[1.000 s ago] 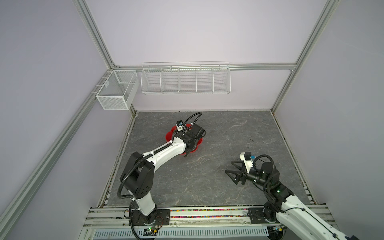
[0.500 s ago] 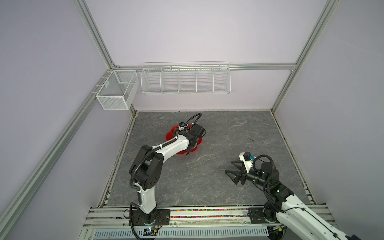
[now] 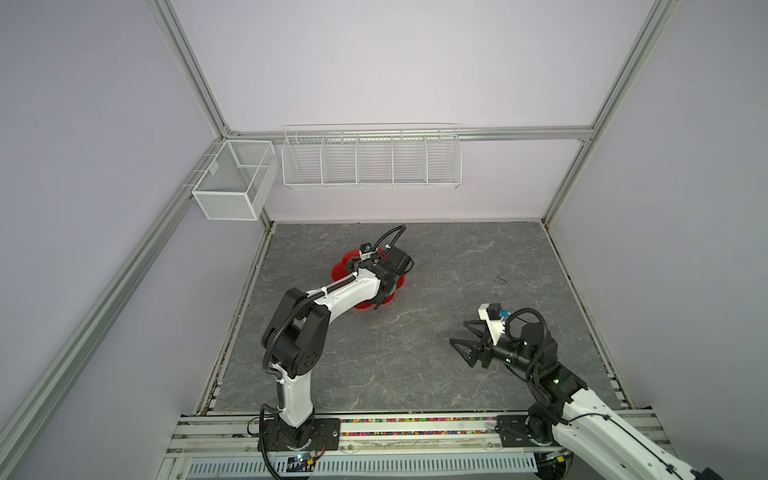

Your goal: Place and organize the fake fruits in the fruit bowl

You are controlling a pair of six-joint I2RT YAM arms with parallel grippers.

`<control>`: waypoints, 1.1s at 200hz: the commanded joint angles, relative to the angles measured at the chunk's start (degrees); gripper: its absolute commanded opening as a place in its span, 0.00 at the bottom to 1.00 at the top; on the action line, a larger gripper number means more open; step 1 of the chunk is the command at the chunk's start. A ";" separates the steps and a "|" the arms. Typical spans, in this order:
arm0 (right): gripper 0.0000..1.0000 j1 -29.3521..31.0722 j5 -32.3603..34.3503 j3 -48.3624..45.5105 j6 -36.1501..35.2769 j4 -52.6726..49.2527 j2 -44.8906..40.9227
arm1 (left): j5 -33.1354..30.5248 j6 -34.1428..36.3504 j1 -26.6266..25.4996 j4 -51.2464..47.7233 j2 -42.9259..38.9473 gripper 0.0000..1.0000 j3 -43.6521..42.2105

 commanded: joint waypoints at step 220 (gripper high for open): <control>0.89 -12.10 58.13 6.34 -12.42 14.10 27.16 | -12.27 50.65 21.81 101.16 -21.96 0.99 -62.50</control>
